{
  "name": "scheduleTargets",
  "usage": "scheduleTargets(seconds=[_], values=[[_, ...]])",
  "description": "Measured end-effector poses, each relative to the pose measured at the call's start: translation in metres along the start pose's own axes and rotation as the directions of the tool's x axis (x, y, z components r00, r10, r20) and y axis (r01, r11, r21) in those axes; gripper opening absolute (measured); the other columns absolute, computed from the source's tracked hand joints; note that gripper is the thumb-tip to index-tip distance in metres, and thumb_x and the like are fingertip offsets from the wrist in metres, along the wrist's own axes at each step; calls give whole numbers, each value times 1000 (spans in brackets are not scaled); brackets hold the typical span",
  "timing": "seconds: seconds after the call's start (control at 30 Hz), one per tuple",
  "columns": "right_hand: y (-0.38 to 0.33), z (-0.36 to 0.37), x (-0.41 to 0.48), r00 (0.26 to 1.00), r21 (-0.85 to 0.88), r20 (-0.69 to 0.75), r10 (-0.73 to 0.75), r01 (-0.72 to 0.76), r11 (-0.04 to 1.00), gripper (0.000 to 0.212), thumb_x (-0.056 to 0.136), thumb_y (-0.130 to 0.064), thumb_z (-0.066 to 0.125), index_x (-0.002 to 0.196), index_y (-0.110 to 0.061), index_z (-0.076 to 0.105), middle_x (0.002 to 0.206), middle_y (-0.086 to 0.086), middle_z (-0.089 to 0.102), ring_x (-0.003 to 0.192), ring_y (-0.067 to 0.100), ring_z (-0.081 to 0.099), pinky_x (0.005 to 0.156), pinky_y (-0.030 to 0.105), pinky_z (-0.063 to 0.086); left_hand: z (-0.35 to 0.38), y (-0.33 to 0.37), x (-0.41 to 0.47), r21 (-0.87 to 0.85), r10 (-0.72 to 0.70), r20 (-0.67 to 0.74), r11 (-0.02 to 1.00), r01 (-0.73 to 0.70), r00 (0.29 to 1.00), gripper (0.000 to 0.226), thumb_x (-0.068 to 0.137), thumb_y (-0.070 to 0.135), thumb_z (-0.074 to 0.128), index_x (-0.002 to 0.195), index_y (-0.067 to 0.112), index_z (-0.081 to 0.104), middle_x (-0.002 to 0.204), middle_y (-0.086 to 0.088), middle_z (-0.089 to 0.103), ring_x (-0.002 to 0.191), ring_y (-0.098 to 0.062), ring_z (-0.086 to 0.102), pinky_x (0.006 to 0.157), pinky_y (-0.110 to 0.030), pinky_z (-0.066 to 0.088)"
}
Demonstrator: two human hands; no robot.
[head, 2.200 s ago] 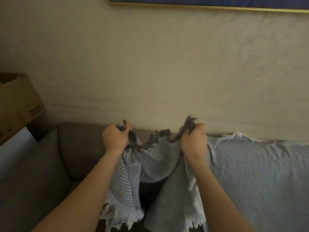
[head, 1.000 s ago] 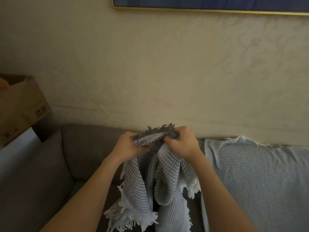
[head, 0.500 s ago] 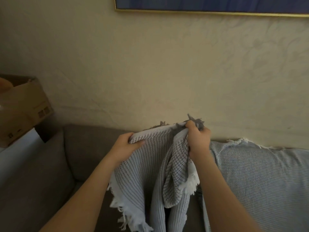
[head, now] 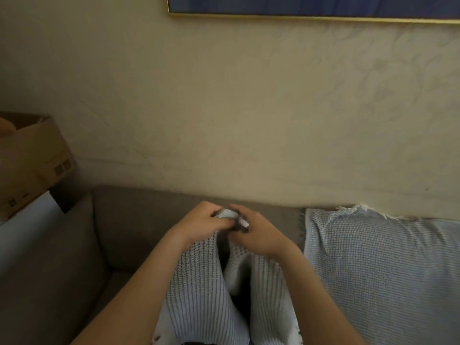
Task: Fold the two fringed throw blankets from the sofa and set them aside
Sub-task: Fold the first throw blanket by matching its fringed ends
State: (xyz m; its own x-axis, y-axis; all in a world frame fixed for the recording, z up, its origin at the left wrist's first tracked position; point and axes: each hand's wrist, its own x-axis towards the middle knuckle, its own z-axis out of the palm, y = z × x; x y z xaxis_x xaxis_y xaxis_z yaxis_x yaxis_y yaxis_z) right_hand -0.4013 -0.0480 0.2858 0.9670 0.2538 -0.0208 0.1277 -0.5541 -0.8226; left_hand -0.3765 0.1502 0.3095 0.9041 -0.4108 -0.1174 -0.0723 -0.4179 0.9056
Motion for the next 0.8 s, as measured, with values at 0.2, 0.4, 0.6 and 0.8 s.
scheduleTargets(seconds=[0.2, 0.4, 0.6, 0.8], values=[[-2, -1, 4, 998, -202, 62, 32, -19, 979, 22, 91, -21, 66, 75, -6, 62, 59, -4, 54, 50, 8, 45, 56, 35, 38, 3, -6, 0, 191, 59, -24, 980, -54, 998, 13, 86, 36, 86, 90, 25, 80, 85, 1, 77, 78, -12, 70, 74, -38, 53], [-12, -15, 9, 998, -348, 31, 61, -47, 936, 25, 98, -26, 66, 74, -17, 68, 63, -2, 59, 60, 15, 55, 56, 32, 39, -6, -21, -9, 305, 201, -259, 945, -117, 945, 36, 72, 47, 95, 71, 22, 69, 68, 1, 67, 59, -9, 57, 56, -31, 41], [-21, -23, 10, 996, -550, -77, 48, -83, 831, 18, 99, -31, 61, 94, -17, 70, 91, 6, 70, 86, 31, 67, 70, 38, 51, -23, -16, -12, 431, 173, -176, 898, -82, 969, 28, 71, 50, 92, 80, 29, 75, 75, 12, 73, 69, -8, 69, 64, -41, 56], [-22, -26, 6, 936, -530, -340, 92, -272, 803, 18, 96, -28, 58, 98, -13, 67, 88, 8, 67, 78, 31, 66, 65, 40, 59, -31, -30, -10, 364, 66, -109, 931, -22, 992, 49, 76, 58, 89, 75, 10, 75, 68, -4, 70, 59, -14, 62, 60, -31, 38]])
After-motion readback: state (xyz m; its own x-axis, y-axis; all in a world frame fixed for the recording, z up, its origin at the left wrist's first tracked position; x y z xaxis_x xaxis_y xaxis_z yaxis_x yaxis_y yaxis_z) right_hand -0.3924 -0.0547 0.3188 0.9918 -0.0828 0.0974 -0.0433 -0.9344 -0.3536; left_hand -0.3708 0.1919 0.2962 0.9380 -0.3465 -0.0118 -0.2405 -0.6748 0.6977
